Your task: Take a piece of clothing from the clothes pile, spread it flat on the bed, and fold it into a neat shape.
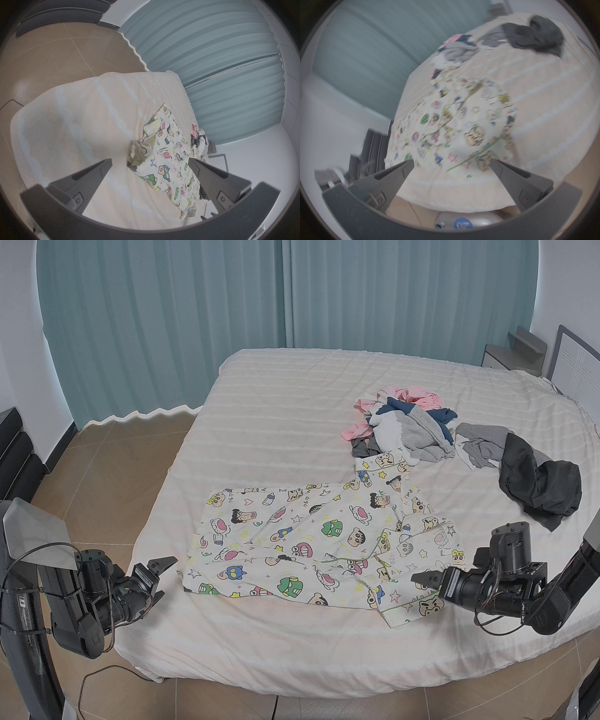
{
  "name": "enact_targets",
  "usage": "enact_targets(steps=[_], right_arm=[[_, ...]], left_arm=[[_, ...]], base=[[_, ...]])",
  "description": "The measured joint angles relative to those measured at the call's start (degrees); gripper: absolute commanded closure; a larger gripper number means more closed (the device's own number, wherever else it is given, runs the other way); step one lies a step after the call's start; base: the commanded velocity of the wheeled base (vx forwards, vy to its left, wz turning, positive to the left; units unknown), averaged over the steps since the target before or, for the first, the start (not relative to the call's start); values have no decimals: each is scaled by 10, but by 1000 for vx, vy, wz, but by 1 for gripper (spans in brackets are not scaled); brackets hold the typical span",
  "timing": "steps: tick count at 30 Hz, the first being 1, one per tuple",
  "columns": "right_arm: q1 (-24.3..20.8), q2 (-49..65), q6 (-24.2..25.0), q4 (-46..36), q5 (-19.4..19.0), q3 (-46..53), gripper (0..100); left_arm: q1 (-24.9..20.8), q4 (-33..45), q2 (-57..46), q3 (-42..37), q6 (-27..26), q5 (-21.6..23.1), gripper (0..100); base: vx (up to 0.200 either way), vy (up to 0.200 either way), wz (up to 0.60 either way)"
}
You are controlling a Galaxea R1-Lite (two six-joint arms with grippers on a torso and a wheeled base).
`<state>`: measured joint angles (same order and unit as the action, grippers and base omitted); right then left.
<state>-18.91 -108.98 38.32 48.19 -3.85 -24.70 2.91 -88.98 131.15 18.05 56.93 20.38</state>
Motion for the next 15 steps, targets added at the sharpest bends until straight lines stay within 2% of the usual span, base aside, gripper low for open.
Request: enact_targets(steps=[2, 7, 12, 15], right_arm=[[-39, 7, -36, -37, 12, -16, 0], [-99, 1, -113, -128, 46, -89, 0], [-126, -42, -238, -161, 104, -150, 0], [-133, -77, -292, -168, 145, -183, 0]], left_arm=[[0, 0, 0, 0, 0, 0, 0], [0, 0, 0, 0, -2, -1, 0], [0, 0, 3, 0, -15, -7, 0], [0, 0, 6, 0, -23, -11, 0]], base=[[0, 0, 0], [0, 0, 0], [0, 0, 0], [0, 0, 0]])
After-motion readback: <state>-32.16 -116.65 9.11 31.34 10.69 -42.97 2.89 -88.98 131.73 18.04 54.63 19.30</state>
